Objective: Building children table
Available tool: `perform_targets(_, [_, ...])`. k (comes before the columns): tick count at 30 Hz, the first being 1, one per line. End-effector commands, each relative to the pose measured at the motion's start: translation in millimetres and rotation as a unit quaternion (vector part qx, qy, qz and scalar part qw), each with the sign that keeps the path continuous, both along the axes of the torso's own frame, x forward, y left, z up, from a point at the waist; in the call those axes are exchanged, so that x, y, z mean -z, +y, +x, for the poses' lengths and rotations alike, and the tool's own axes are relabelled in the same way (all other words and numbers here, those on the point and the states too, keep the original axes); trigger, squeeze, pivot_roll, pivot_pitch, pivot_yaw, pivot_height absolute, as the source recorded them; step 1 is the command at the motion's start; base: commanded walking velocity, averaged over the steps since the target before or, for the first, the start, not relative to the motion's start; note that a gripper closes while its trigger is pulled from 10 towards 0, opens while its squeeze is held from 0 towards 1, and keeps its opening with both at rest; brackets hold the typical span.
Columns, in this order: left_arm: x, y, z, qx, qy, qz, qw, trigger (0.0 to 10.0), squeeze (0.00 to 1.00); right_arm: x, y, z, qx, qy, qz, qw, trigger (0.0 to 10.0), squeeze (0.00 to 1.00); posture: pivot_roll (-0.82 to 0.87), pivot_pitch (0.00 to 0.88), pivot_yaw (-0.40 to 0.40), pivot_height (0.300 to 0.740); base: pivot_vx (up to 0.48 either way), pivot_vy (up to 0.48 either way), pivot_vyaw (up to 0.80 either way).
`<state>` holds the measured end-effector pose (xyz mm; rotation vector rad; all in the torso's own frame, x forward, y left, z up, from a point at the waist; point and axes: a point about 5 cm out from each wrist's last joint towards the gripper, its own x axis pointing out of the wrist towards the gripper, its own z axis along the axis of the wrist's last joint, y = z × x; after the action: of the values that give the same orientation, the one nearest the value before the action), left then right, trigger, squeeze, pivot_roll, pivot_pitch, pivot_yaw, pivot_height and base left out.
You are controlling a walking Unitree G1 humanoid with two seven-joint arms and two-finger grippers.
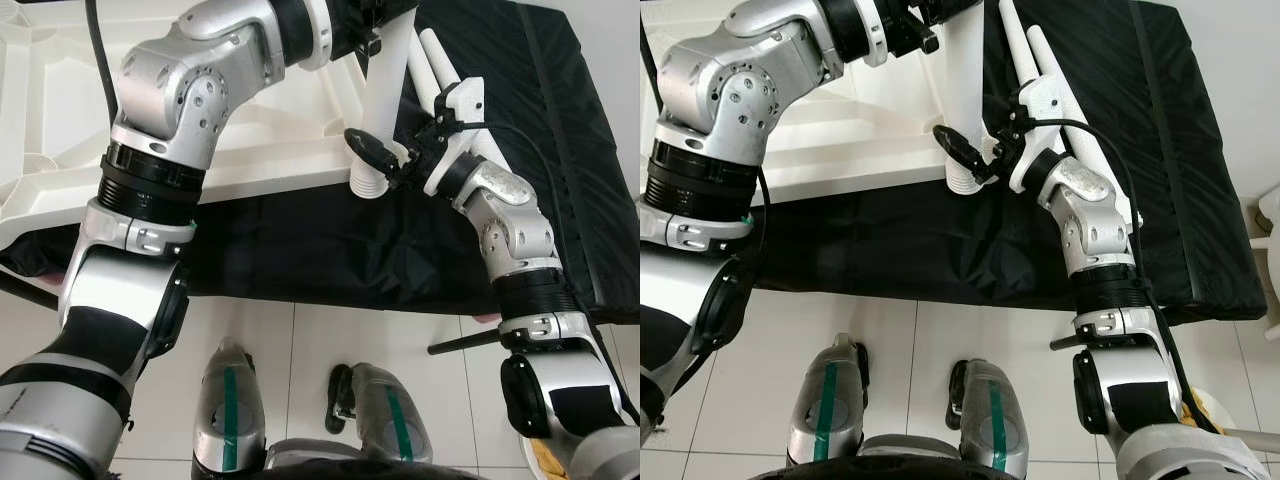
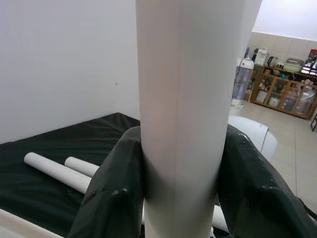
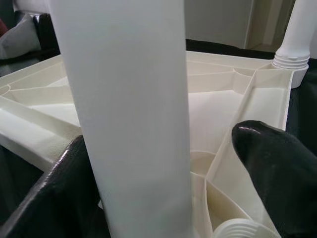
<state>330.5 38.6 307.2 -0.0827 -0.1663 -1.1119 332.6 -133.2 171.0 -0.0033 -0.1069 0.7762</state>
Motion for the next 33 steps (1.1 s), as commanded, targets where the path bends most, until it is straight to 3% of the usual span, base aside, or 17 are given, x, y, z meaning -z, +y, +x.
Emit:
perform_targets(1, [-12, -1.5, -3.3, 0.023, -0.027, 0.000, 0.999, 10.0, 0.00, -5, -1.7, 2.8, 0.024, -0.004, 0.005, 1.000, 10.0, 1.00, 0.08, 0.024, -0.069, 0.740, 0.000, 0.000, 0.00])
perform_targets(2, [-14, -0.2, -3.8, 0.019, -0.034, 0.000, 0.999, 10.0, 0.00, -7, 3.8, 3.8, 0.039, -0.005, 0.011, 0.999, 10.0, 0.00, 0.08, 0.025, -0.070, 0.740, 0.000, 0.000, 0.00])
perform_targets(15, [-20, 0.4, -1.1, 0.005, -0.049, -0.002, 0.999, 10.0, 0.00, -11, 19.9, -0.2, 0.102, -0.010, 0.007, 0.995, 10.0, 0.00, 0.07, 0.035, -0.076, 0.740, 0.000, 0.000, 0.00])
perform_targets(16, [-20, 0.2, -1.1, 0.005, -0.050, -0.001, 0.999, 10.0, 0.00, -10, 19.2, -0.8, 0.105, -0.006, 0.004, 0.994, 6.6, 0.00, 0.07, 0.035, -0.076, 0.740, 0.000, 0.000, 0.00])
perform_targets(18, [-20, 0.0, -1.1, 0.005, -0.050, -0.001, 0.999, 10.0, 0.00, -9, 18.7, -1.1, 0.110, -0.003, 0.002, 0.994, 6.6, 0.00, 0.07, 0.035, -0.076, 0.740, 0.000, 0.000, 0.00])
perform_targets(22, [-19, -1.1, -1.0, 0.005, -0.052, 0.004, 0.999, 10.0, 0.00, -6, 14.7, -2.3, 0.124, 0.001, -0.004, 0.992, 0.0, 0.00, 0.07, 0.038, -0.069, 0.740, 0.000, 0.000, 0.00])
perform_targets(33, [-18, -3.0, -1.3, 0.009, -0.051, 0.005, 0.999, 10.0, 0.00, -14, 15.5, -2.4, 0.120, -0.004, -0.006, 0.993, 0.0, 0.00, 0.07, 0.041, -0.070, 0.740, 0.000, 0.000, 0.00])
